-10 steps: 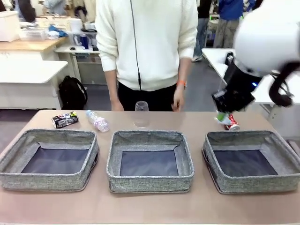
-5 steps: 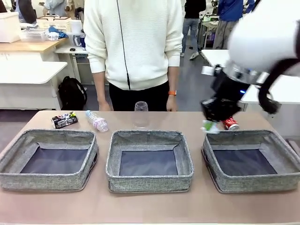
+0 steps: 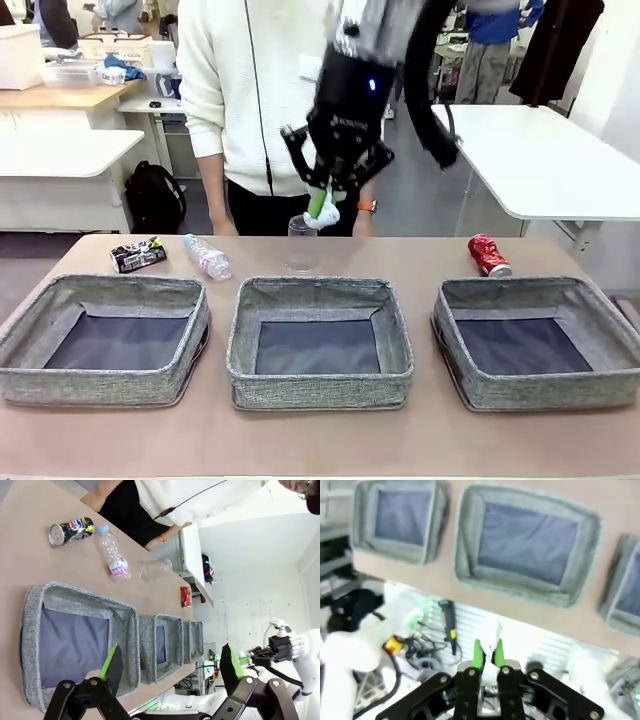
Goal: Sort the waste into the appropriate baskets.
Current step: Pick up the waste item pointed out by the person.
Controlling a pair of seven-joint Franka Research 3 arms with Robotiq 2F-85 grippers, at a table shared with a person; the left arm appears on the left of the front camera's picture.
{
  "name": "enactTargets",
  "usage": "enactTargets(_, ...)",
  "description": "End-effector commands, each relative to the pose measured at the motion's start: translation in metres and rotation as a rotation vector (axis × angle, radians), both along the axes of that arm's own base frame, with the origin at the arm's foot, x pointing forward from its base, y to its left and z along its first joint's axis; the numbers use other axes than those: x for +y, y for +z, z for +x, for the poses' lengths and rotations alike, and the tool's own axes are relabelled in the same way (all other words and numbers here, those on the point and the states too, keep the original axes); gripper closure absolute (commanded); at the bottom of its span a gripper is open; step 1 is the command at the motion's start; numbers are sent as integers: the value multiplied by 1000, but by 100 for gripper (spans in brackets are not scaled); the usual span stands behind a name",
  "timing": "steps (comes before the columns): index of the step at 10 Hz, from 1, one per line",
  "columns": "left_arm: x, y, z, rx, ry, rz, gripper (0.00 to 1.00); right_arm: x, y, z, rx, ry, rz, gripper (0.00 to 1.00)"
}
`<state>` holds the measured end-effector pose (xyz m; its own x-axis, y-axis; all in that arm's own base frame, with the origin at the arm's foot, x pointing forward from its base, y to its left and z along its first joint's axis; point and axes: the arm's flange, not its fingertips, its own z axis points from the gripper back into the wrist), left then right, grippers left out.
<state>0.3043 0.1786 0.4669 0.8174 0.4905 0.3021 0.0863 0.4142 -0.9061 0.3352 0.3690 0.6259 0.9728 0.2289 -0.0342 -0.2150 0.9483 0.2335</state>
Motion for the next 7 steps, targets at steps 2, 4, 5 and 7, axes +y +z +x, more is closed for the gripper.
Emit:
enactTargets(2,-1,1,0,-28,-2,-5,0,26,30,9,8,25,-104,91)
enactTargets(4,-1,1,0,-28,-2,-5,0,27,46,1,-56,10,-129,91)
enactTargets(5,-1,1,0,-28,-2,-5,0,21,51,-4,-60,21,-158,91)
enactTargets(7,-1,1,0,-28,-2,-5,0,20,68,-3,-69,31,-149,91)
